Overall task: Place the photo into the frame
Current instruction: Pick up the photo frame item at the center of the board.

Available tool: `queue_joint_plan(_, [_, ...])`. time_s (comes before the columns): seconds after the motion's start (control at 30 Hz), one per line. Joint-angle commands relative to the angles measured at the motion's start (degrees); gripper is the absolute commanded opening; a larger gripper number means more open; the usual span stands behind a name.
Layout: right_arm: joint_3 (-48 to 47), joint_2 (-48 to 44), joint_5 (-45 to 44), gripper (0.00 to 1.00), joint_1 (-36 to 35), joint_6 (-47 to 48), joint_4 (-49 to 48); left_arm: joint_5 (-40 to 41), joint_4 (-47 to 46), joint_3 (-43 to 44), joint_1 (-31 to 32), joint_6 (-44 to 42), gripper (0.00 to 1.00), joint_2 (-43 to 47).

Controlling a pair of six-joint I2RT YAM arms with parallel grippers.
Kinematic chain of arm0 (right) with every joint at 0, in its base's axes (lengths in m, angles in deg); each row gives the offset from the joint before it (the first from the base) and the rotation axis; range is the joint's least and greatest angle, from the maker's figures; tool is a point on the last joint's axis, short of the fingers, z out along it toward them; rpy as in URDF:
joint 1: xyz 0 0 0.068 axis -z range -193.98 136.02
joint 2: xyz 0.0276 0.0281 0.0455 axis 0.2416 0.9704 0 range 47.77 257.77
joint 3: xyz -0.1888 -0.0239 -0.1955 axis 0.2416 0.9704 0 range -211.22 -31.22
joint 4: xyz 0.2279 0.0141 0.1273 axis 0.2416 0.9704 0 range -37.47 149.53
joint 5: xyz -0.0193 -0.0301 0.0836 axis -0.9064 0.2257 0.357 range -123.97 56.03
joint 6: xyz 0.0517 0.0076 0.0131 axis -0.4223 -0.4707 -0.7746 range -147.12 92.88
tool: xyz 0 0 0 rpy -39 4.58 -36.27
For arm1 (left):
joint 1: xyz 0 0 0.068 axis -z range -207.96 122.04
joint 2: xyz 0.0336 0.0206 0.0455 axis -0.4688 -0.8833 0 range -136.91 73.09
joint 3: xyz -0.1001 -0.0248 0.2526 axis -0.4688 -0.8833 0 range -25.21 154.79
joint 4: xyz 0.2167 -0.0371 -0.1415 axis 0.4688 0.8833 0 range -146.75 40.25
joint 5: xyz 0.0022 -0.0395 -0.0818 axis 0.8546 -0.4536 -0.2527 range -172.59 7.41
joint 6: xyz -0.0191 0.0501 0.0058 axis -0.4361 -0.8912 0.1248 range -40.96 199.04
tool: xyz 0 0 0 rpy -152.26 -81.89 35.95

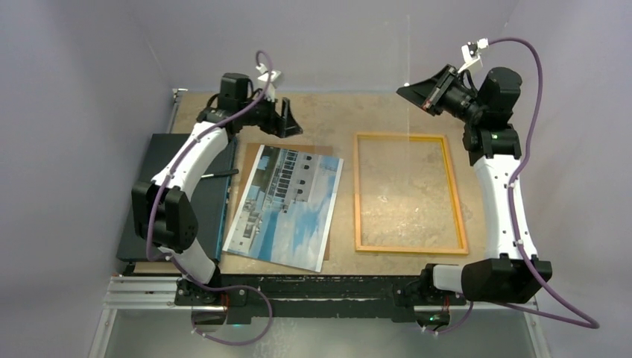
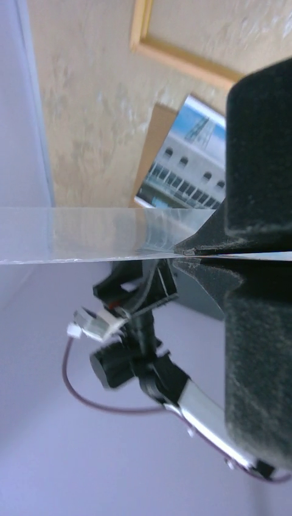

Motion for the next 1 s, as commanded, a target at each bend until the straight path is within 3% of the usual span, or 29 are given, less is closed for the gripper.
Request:
queue_joint_plan(0.0, [1.85,-2.4,10.56,0.0,-0.08,-12.0,-16.93,-17.85,-10.97,-5.27,-5.19,12.12,0.76,3.62])
queue_joint_plan(0.23, [6.83,-3.12,12.52,0.0,-0.08,-20.84,-29.45,-29.12,-25.35,-10.87,-5.94,24.3,0.77,6.89])
queue_joint_plan(0.47, [10.15,-3.1,13.22,0.0,-0.12,-25.61,-36.06,-30.66,-35.23,-14.97,-5.94,29.94,0.74,8.78])
queue_joint_plan(0.77, [11.59,-3.71,14.73,0.0,-0.13,-27.24,-36.85,-30.47,-35.45,-15.52,-5.95,29.37,0.65,9.0])
queue_joint_plan(0.97, [10.8,-4.1,14.72,0.0,-0.08,-27.46,-35.87,-26.54,-28.45,-15.76,-6.24,22.62,0.64,9.32])
